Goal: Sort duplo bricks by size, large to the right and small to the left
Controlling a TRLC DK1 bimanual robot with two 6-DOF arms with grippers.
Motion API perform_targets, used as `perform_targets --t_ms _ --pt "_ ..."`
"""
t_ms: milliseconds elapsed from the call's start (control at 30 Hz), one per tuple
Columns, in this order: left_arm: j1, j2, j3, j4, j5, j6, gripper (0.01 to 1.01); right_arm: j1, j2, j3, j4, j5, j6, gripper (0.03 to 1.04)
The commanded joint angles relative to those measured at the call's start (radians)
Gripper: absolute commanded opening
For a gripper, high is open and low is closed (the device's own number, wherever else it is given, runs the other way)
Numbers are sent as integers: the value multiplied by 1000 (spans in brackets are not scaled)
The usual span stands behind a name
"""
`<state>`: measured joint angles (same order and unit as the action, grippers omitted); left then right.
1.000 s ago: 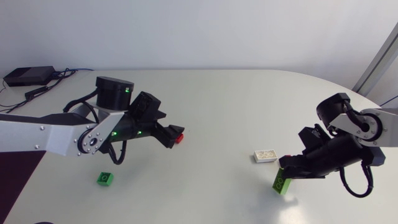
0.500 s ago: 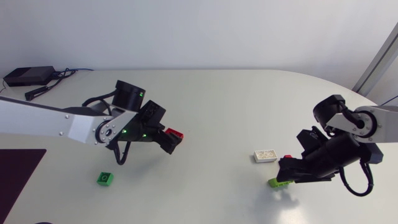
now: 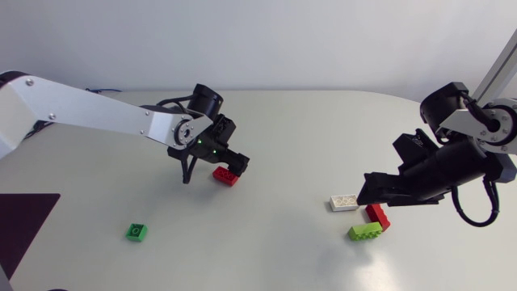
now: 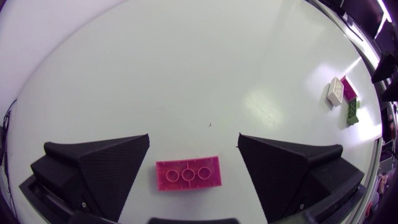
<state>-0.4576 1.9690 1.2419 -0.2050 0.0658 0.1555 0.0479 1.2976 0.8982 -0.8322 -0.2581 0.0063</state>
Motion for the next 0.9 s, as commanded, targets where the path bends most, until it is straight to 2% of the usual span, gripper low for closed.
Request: perform_targets --t_ms 0,167,400,867 --pt "-7 39 8 -20 -14 -31 990 7 -1 -4 -19 2 -2 984" --pt "17 25 -12 -65 -29 -51 990 7 -6 -12 -19 2 -3 984" --pt "23 5 -58 -62 -58 -51 990 36 -9 -18 -18 0 15 984" --pt "-19 36 -71 -63 -93 -66 989 33 -27 -31 -19 2 11 982"
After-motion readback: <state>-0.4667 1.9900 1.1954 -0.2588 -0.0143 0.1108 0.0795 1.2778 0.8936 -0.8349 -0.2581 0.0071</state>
